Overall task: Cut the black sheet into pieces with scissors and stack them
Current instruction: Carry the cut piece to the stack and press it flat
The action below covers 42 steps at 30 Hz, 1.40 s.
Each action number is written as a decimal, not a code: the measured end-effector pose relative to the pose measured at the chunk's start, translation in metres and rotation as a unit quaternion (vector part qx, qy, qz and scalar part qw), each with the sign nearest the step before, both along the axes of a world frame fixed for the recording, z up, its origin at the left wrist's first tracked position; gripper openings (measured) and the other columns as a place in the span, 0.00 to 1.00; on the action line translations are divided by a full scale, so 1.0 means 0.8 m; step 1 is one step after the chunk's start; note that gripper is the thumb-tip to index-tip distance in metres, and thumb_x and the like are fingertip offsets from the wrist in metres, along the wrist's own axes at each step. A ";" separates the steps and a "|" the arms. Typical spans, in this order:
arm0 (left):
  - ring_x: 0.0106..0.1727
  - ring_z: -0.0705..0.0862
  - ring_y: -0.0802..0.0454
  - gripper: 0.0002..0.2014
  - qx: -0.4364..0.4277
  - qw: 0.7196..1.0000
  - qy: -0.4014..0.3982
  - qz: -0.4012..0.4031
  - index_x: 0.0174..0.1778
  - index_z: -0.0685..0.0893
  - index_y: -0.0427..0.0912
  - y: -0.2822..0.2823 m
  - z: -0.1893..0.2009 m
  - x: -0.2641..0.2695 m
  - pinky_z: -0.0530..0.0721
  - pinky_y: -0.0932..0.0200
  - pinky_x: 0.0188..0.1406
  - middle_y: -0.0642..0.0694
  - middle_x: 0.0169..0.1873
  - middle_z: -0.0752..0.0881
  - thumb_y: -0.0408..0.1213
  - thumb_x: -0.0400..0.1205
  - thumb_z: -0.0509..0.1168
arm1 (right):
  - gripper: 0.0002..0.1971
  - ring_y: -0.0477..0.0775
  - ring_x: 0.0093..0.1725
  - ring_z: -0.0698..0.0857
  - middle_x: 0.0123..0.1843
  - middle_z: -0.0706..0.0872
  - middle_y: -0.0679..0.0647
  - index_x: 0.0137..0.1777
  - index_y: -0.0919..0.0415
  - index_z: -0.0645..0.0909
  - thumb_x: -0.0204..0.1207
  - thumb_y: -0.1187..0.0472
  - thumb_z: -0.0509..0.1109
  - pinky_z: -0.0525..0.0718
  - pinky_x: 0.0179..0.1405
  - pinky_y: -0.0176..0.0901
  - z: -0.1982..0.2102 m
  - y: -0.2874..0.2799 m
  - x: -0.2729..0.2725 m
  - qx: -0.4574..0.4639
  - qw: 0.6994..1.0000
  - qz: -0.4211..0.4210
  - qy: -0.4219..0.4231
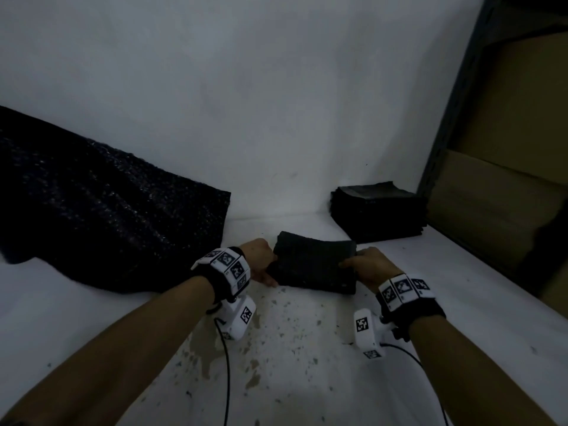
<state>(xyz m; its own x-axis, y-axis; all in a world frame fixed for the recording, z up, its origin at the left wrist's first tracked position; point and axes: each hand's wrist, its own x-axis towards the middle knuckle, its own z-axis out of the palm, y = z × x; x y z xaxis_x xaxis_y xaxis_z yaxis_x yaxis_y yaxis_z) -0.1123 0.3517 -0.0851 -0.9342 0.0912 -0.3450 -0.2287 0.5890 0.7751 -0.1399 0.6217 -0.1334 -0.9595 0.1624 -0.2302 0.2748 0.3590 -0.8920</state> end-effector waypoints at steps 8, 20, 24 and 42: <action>0.55 0.86 0.37 0.26 -0.185 0.980 0.016 -0.070 0.56 0.87 0.33 0.006 -0.033 -0.037 0.79 0.50 0.63 0.36 0.52 0.89 0.57 0.84 0.65 | 0.29 0.64 0.51 0.90 0.54 0.87 0.65 0.64 0.65 0.77 0.66 0.60 0.84 0.91 0.50 0.57 0.024 -0.025 0.003 -0.019 1.000 0.013 -0.018; 0.36 0.89 0.42 0.15 -0.004 0.999 -0.035 0.041 0.57 0.80 0.33 0.026 -0.004 -0.010 0.87 0.56 0.22 0.35 0.48 0.85 0.42 0.84 0.70 | 0.28 0.63 0.68 0.81 0.69 0.82 0.65 0.73 0.65 0.73 0.75 0.61 0.78 0.76 0.56 0.41 0.012 -0.023 -0.019 0.178 0.984 -0.007 0.023; 0.24 0.83 0.50 0.14 -0.019 0.999 -0.029 0.042 0.58 0.78 0.34 0.028 0.001 -0.009 0.75 0.66 0.10 0.36 0.47 0.85 0.37 0.82 0.72 | 0.24 0.62 0.67 0.81 0.69 0.82 0.63 0.71 0.64 0.75 0.77 0.60 0.76 0.73 0.52 0.37 0.011 -0.025 -0.029 0.181 0.983 -0.004 0.022; 0.56 0.87 0.37 0.08 -0.045 0.999 -0.001 0.014 0.52 0.84 0.32 0.034 -0.012 -0.024 0.87 0.42 0.58 0.38 0.56 0.87 0.34 0.84 0.69 | 0.34 0.66 0.65 0.81 0.68 0.80 0.69 0.72 0.71 0.68 0.76 0.51 0.78 0.80 0.55 0.44 0.027 -0.018 -0.017 0.252 0.967 -0.006 0.027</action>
